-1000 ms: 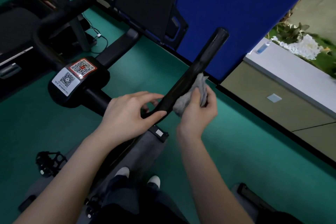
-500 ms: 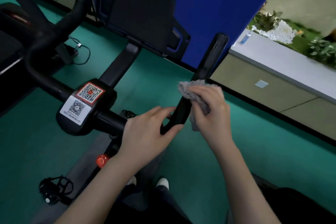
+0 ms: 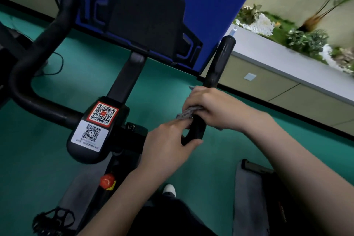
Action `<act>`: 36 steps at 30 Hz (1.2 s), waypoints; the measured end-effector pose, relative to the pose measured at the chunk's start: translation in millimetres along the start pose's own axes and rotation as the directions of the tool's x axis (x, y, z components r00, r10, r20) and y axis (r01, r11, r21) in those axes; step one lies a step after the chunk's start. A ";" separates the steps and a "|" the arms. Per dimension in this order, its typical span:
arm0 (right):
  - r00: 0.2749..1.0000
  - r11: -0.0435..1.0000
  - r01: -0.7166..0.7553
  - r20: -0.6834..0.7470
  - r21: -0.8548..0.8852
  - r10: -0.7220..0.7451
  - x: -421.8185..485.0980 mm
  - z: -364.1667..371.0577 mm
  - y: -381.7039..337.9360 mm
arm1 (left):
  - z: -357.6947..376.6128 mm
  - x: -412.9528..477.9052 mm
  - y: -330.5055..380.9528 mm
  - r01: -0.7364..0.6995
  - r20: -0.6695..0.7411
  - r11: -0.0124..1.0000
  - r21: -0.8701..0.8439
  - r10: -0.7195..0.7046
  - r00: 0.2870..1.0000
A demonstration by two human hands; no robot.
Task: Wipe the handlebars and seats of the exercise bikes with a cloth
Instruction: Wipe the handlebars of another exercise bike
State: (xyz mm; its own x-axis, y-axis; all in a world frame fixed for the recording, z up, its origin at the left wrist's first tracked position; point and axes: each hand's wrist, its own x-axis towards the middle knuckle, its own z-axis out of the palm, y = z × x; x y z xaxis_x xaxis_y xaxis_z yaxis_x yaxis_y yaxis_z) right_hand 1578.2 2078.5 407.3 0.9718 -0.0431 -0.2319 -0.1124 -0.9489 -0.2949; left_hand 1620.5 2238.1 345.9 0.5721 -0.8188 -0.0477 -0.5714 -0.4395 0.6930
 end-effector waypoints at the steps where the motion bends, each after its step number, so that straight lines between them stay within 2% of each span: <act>1: 0.999 0.999 -0.017 0.030 -0.036 0.018 3.4 -3.3 0.9 | -0.4 -0.3 -0.3 -0.003 0.007 1.000 -0.010 0.003 1.000; 3: 0.998 0.993 -0.050 0.034 -0.107 0.053 10.2 -10.4 5.4 | -0.3 -0.9 -0.4 -0.005 0.013 1.000 -0.018 0.005 1.000; 6: 0.988 0.973 -0.151 -0.060 -0.174 0.142 18.4 -21.9 16.2 | -0.2 -1.3 -1.4 -0.004 0.009 0.999 -0.033 0.004 1.000; 9: 0.983 0.981 -0.133 -0.146 -0.143 0.112 17.2 -22.7 16.4 | -0.1 -1.6 -1.9 -0.002 0.009 0.999 -0.039 0.003 1.000; 12: 0.999 0.993 -0.035 -0.029 -0.116 0.032 13.5 -15.7 8.2 | 0.6 -0.5 -1.5 0.003 0.017 0.999 -0.032 -0.002 1.000; 14: 0.999 0.983 -0.029 0.008 -0.181 0.031 15.9 -18.4 12.6 | 0.8 0.4 -0.3 0.011 0.018 0.999 -0.033 -0.010 1.000; 16: 0.998 0.957 -0.047 -0.046 -0.285 0.035 20.0 -26.4 22.4 | 0.2 1.7 1.6 0.020 0.018 0.999 -0.045 -0.019 1.000; 19: 0.977 0.920 -0.138 -0.204 -0.367 0.065 21.1 -31.7 32.9 | -0.7 5.5 5.3 0.020 0.043 0.995 -0.093 -0.016 0.999; 21: 0.937 0.923 -0.156 -0.349 -0.351 0.026 14.8 -26.7 33.2 | -0.7 12.4 8.3 0.001 0.051 0.990 -0.142 0.007 0.999; 24: 0.790 0.977 -0.041 -0.605 -0.210 -0.097 -3.6 -8.6 31.8 | 0.0 29.7 13.8 -0.018 0.047 0.985 -0.172 0.027 0.999; 25: 0.760 0.986 0.001 -0.641 -0.164 -0.108 -9.7 0.3 31.3 | 0.3 35.6 15.7 -0.019 0.051 0.983 -0.182 0.028 0.998; 27: 0.754 0.995 0.046 -0.650 -0.086 -0.091 -17.6 19.8 31.5 | 2.3 44.4 18.5 -0.016 0.053 0.977 -0.211 0.028 0.998; 30: 0.739 0.998 0.039 -0.670 -0.053 -0.065 -18.6 39.8 41.0 | 7.9 49.3 20.1 -0.001 0.038 0.970 -0.242 0.011 0.999; 36: 0.546 0.994 -0.058 -0.837 -0.093 -0.046 3.5 22.9 74.0 | 15.8 48.4 21.8 0.002 -0.021 0.960 -0.279 -0.008 1.000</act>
State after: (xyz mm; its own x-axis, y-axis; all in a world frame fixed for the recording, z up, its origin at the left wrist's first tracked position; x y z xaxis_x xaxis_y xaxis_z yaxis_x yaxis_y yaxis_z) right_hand 1568.5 2015.3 363.5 0.7092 -0.2412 0.6625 -0.1487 -0.9697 -0.1938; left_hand 1626.3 2183.1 347.3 0.5885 -0.8076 -0.0381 -0.3833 -0.3202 0.8663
